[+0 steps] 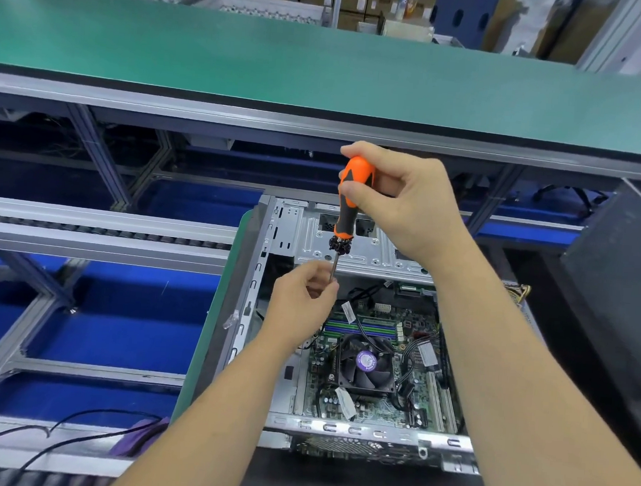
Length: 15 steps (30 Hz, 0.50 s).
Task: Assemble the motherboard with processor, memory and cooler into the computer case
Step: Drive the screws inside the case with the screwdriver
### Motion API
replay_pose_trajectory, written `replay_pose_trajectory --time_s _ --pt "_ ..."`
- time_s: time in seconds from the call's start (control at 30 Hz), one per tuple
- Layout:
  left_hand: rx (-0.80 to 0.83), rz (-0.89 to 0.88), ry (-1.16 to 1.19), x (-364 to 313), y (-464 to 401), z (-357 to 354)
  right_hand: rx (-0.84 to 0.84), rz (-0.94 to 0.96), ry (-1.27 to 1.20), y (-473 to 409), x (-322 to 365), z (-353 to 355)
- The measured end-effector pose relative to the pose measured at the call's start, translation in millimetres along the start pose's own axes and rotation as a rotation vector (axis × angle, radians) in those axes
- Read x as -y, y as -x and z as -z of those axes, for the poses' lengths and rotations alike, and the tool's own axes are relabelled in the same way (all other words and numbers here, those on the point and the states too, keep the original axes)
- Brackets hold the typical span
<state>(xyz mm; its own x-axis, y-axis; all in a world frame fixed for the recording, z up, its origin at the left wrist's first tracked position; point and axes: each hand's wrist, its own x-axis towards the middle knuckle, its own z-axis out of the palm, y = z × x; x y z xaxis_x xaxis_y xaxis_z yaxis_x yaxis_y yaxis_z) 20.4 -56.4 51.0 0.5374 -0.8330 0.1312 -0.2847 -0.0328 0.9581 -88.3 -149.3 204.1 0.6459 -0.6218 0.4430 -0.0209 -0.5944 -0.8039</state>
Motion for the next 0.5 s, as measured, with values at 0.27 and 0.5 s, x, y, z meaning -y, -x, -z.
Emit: replay_pose_trajectory --time_s 0.27,0.5 --pt "-0.142 -0.275 0.210 -55 -15 12 -0.052 -0.082 0.032 1 -15 5" --pt "-0.139 -0.241 0.068 -60 -18 -1 -0.144 -0.074 0.068 0 -14 19"
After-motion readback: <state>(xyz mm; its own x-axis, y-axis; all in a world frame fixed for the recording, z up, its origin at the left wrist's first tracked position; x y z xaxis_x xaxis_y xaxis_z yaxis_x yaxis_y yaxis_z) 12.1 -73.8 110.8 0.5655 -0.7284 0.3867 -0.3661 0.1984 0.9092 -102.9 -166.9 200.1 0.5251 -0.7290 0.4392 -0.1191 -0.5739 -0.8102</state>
